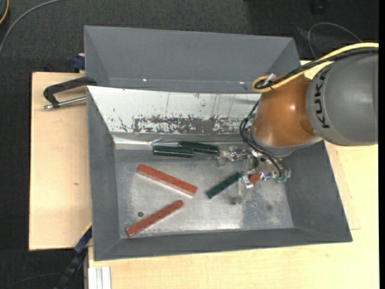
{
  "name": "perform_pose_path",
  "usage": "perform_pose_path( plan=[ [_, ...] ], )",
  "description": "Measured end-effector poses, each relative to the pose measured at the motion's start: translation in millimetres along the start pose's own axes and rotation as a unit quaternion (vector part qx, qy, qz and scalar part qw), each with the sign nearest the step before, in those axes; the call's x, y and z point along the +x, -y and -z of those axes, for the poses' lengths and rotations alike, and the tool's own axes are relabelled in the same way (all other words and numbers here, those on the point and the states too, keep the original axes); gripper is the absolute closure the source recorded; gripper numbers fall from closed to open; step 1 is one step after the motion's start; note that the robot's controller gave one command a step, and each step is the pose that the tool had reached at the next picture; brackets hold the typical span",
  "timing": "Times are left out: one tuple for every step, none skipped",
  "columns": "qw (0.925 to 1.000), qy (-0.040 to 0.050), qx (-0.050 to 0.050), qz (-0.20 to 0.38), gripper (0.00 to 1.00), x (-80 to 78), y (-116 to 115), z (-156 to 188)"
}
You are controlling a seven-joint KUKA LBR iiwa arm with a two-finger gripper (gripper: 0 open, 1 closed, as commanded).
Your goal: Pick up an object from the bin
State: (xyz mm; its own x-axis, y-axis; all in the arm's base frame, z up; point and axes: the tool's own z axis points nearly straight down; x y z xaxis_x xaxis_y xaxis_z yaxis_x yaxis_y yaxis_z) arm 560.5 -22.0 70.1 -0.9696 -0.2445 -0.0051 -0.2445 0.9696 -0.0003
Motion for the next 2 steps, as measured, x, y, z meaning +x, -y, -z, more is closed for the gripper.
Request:
perform_pose_path(
  plan=[
    [1.0, 0.0001, 0.0, 0.0, 0.0, -1.3, 0.1, 0.9],
    [1.0, -0.0001, 0.0, 0.0, 1.0, -1.2, -0.1, 0.8]
  ],
)
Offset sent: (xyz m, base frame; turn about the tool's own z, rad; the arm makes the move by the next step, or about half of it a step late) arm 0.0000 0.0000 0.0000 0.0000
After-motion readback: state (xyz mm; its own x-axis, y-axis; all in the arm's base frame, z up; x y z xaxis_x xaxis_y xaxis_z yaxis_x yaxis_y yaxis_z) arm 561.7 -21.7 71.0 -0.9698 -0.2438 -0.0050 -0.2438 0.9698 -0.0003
